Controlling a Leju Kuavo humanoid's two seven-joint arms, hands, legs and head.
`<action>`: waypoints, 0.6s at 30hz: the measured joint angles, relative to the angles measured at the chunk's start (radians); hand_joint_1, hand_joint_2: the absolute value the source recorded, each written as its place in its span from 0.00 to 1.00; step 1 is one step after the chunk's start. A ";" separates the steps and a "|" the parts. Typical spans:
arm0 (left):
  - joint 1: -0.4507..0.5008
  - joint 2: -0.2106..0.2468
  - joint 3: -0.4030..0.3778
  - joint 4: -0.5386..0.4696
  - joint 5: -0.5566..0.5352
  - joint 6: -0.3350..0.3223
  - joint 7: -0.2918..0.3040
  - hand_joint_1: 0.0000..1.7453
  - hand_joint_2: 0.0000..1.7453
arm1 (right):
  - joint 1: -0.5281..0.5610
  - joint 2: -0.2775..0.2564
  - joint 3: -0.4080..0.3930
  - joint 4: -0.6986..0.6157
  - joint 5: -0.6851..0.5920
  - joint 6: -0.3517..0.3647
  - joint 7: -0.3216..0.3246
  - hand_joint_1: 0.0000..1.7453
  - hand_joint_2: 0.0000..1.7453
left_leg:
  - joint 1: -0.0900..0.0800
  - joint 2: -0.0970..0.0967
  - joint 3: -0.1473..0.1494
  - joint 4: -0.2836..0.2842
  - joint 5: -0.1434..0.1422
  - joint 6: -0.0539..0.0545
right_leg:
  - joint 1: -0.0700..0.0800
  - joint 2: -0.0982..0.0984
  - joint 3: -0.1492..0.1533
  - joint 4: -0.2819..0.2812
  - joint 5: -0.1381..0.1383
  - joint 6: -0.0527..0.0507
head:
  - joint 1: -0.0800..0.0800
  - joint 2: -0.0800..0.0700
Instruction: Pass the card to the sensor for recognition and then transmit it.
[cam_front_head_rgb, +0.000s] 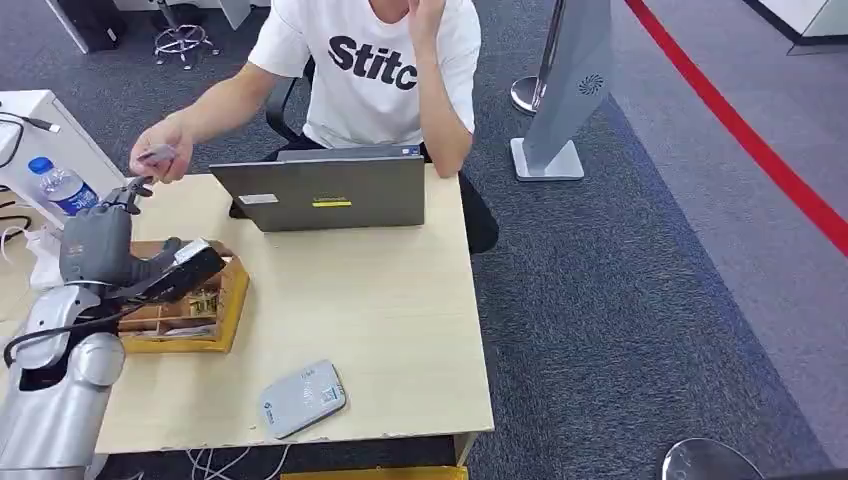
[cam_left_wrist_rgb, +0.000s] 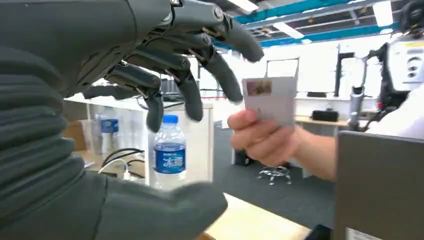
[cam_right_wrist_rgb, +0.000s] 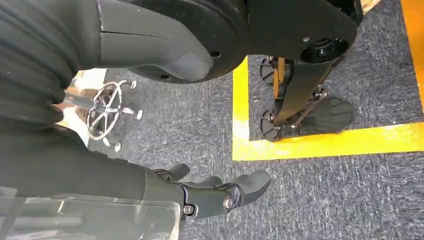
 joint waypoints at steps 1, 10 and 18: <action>0.021 -0.002 -0.002 -0.033 -0.009 -0.008 -0.010 0.00 1.00 | 0.001 0.000 0.000 0.000 -0.002 0.000 0.000 0.00 1.00 | 0.000 0.000 0.000 0.000 0.000 0.000 | 0.000 0.000 0.000 0.000 0.000 0.000 | 0.000 0.000; 0.231 0.050 -0.100 -0.324 0.121 -0.171 -0.138 0.00 1.00 | 0.005 0.005 -0.017 0.000 -0.034 0.000 -0.015 0.00 1.00 | 0.000 0.001 0.000 0.000 -0.001 0.000 | 0.000 0.002 -0.001 0.000 -0.001 0.000 | 0.000 0.000; 0.459 0.234 -0.139 -0.446 0.166 -0.271 -0.167 0.00 1.00 | 0.012 0.006 -0.037 0.000 -0.039 0.006 -0.006 0.00 1.00 | 0.000 0.003 0.001 -0.003 -0.002 -0.001 | 0.000 0.004 -0.001 0.000 -0.002 -0.001 | 0.000 0.000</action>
